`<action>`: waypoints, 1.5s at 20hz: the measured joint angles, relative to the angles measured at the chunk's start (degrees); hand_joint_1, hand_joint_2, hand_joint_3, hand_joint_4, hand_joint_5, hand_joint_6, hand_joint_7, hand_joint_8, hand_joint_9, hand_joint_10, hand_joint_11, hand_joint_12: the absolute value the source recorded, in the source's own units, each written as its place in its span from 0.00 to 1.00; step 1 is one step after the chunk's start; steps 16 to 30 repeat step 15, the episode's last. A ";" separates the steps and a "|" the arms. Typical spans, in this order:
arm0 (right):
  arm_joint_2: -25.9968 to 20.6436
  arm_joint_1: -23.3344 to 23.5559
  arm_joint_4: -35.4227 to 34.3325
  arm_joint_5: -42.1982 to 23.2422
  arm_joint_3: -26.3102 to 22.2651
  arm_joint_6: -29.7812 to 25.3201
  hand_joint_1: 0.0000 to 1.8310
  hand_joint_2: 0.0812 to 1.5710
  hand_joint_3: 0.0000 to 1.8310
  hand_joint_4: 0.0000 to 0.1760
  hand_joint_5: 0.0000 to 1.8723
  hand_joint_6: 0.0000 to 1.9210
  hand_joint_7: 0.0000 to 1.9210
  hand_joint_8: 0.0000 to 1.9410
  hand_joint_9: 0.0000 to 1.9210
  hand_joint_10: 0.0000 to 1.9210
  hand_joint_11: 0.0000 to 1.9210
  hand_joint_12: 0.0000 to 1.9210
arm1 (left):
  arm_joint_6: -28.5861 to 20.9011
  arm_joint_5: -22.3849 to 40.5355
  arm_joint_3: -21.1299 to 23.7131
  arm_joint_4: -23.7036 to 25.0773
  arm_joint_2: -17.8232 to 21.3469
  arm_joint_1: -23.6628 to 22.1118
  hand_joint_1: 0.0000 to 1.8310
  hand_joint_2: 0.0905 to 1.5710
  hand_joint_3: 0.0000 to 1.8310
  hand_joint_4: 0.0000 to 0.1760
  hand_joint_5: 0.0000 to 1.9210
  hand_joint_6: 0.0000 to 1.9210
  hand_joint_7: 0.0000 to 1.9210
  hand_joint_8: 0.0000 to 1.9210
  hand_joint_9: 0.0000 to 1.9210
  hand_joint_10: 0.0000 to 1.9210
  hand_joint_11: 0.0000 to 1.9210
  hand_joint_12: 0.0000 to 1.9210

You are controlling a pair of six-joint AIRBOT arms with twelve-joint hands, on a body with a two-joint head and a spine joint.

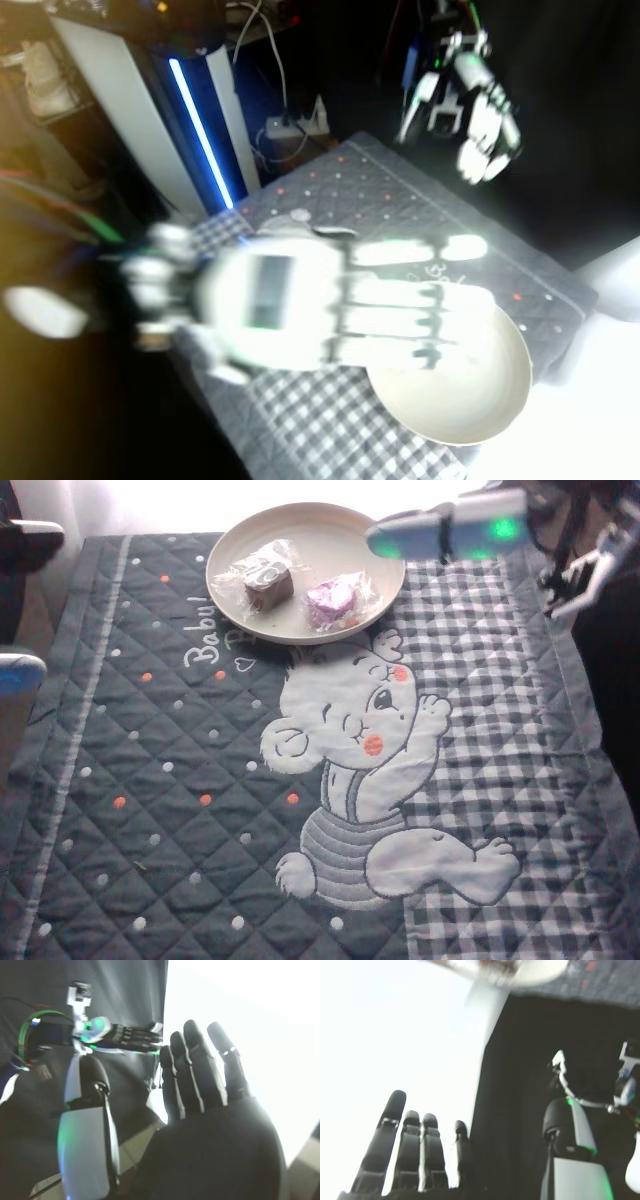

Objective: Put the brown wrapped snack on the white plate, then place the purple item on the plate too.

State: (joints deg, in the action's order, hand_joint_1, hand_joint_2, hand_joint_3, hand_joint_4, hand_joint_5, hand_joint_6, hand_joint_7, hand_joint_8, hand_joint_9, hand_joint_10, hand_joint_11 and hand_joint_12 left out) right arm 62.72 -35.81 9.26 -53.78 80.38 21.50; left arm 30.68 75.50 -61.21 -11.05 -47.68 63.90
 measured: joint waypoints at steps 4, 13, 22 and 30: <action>-2.97 -11.23 -8.15 -11.82 -5.33 0.17 0.42 0.53 0.00 0.94 0.00 0.00 0.05 0.01 0.00 0.00 0.00 0.00 | -0.39 8.13 1.44 -2.05 -1.25 0.87 0.50 0.59 0.00 0.00 0.30 0.00 0.31 0.00 0.28 0.01 0.00 0.60; -4.39 -26.32 -17.97 -26.03 -12.90 0.20 0.40 0.55 0.00 0.69 0.04 0.00 0.04 0.00 0.06 0.01 0.00 0.00 | -5.77 13.18 2.49 -7.43 -7.80 9.49 0.42 0.58 0.01 0.00 0.22 0.00 0.22 0.00 0.21 0.00 0.00 0.55; -4.68 -26.32 -19.47 -28.09 -13.20 0.22 0.39 0.56 0.00 0.75 0.06 0.00 0.06 0.00 0.08 0.01 0.01 0.01 | -6.73 14.99 2.78 -8.52 -7.91 10.08 0.36 0.59 0.00 0.00 0.21 0.00 0.22 0.00 0.21 0.00 0.00 0.62; -4.68 -26.32 -19.47 -28.09 -13.20 0.22 0.39 0.56 0.00 0.75 0.06 0.00 0.06 0.00 0.08 0.01 0.01 0.01 | -6.73 14.99 2.78 -8.52 -7.91 10.08 0.36 0.59 0.00 0.00 0.21 0.00 0.22 0.00 0.21 0.00 0.00 0.62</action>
